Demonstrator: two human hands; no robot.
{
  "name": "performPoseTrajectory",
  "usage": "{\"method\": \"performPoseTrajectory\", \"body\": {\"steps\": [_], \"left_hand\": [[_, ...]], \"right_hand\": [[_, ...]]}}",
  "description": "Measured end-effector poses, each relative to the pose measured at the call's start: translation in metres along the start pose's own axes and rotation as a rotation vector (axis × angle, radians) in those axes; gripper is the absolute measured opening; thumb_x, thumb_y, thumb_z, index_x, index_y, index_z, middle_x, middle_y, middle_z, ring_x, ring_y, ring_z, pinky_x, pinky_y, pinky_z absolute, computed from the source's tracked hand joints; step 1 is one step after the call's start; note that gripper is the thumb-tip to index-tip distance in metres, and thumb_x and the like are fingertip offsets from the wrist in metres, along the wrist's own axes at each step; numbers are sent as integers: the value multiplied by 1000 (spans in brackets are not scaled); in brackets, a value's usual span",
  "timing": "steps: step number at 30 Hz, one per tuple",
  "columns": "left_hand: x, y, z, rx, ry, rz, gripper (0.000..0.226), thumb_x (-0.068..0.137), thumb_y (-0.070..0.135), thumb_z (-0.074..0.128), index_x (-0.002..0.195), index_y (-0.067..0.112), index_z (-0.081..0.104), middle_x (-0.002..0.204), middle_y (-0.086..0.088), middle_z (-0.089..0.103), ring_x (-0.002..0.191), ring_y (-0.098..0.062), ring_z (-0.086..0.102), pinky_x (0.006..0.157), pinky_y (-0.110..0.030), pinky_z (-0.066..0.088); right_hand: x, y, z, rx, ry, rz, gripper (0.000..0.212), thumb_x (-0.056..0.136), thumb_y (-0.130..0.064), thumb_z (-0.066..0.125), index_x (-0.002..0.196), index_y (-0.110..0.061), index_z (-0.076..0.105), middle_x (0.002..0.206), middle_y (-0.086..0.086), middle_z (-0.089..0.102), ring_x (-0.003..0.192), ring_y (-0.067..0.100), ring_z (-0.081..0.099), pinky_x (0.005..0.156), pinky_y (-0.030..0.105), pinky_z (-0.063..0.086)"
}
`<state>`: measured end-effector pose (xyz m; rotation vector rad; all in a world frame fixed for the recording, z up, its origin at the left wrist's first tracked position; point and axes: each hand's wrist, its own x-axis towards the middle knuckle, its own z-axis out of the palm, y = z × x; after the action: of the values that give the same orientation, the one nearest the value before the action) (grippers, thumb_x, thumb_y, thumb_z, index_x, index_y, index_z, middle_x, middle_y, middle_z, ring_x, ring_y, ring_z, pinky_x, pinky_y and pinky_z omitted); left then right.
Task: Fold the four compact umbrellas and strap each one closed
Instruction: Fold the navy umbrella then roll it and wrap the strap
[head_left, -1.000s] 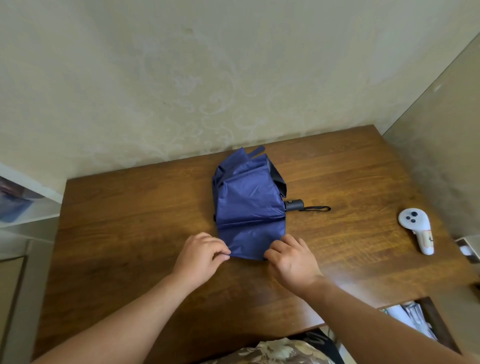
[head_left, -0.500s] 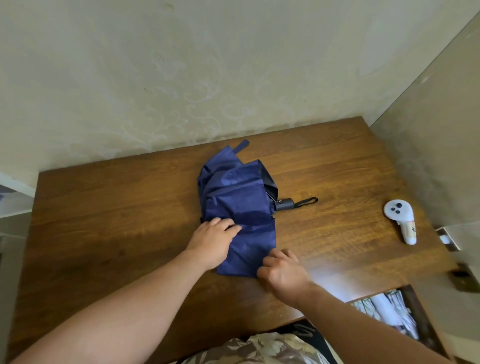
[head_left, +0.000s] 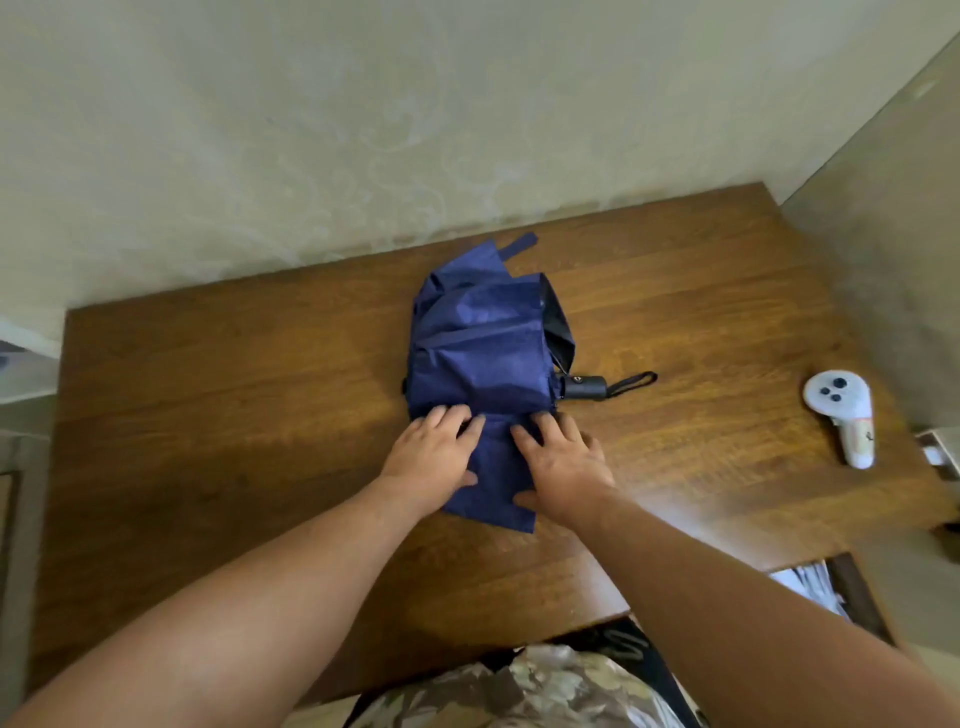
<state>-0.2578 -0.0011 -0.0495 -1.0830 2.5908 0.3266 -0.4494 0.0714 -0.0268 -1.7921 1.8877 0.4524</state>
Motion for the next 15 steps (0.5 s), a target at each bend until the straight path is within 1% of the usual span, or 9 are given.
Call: {"method": "performPoseTrajectory", "body": {"steps": [2,3,4,6,8,10,12,13,15], "left_hand": [[-9,-8,8,16,-37,16,104,91,67,63,169,20,12,171,-4,18,155,-27,22,127,-45,19],[-15,-14,12,35,-68,23,109,90,73,59,169,21,4,175,-2,7,160,-26,11,129,-48,10],[-23,-21,17,48,-101,26,112,90,79,52,169,23,-4,176,0,-5,162,-25,-1,130,-51,3],[-37,-34,27,39,-143,10,112,89,88,38,166,28,-16,174,1,-21,160,-24,-21,129,-55,-6],[-50,-45,33,1,-167,-22,107,88,92,27,165,33,-19,174,-2,-23,157,-27,-29,128,-56,-10],[-60,-51,31,-82,-160,-64,103,88,93,22,167,35,-8,176,-2,-13,159,-27,-24,129,-55,-8],[-64,-52,21,-262,-59,-167,98,88,91,26,168,36,10,176,0,9,163,-25,-1,130,-52,7],[-64,-51,13,-372,31,-241,93,90,85,36,166,36,18,172,1,25,160,-24,17,128,-51,20],[-63,-46,-4,-631,172,-389,77,95,61,63,161,38,30,155,6,50,144,-20,45,116,-47,41]], "right_hand": [[3,4,4,-40,-30,26,120,77,-69,76,164,-32,2,166,1,5,153,36,9,118,58,27],[3,7,8,-58,-39,28,125,75,-74,73,165,-32,-3,168,-1,1,155,37,3,120,59,23],[2,10,12,-69,-47,29,127,75,-78,71,164,-32,-8,170,-2,-1,157,37,-3,121,60,20],[1,15,17,-61,-73,34,129,75,-82,66,164,-32,-12,172,-3,-3,158,33,-14,123,62,13],[1,19,19,-28,-96,36,128,75,-82,66,164,-33,-11,173,-4,-6,158,30,-20,123,63,10],[2,19,18,14,-107,27,122,73,-80,69,165,-36,1,172,-5,-7,157,29,-23,123,65,10],[2,18,18,73,-91,8,114,74,-74,71,164,-40,10,172,-9,-8,157,28,-24,123,68,7],[2,19,19,119,-75,-6,111,76,-70,70,163,-43,6,171,-11,-8,157,27,-24,123,69,6],[0,23,21,272,-4,-27,105,81,-67,66,162,-47,2,173,-13,0,159,23,-16,123,69,7]]}}
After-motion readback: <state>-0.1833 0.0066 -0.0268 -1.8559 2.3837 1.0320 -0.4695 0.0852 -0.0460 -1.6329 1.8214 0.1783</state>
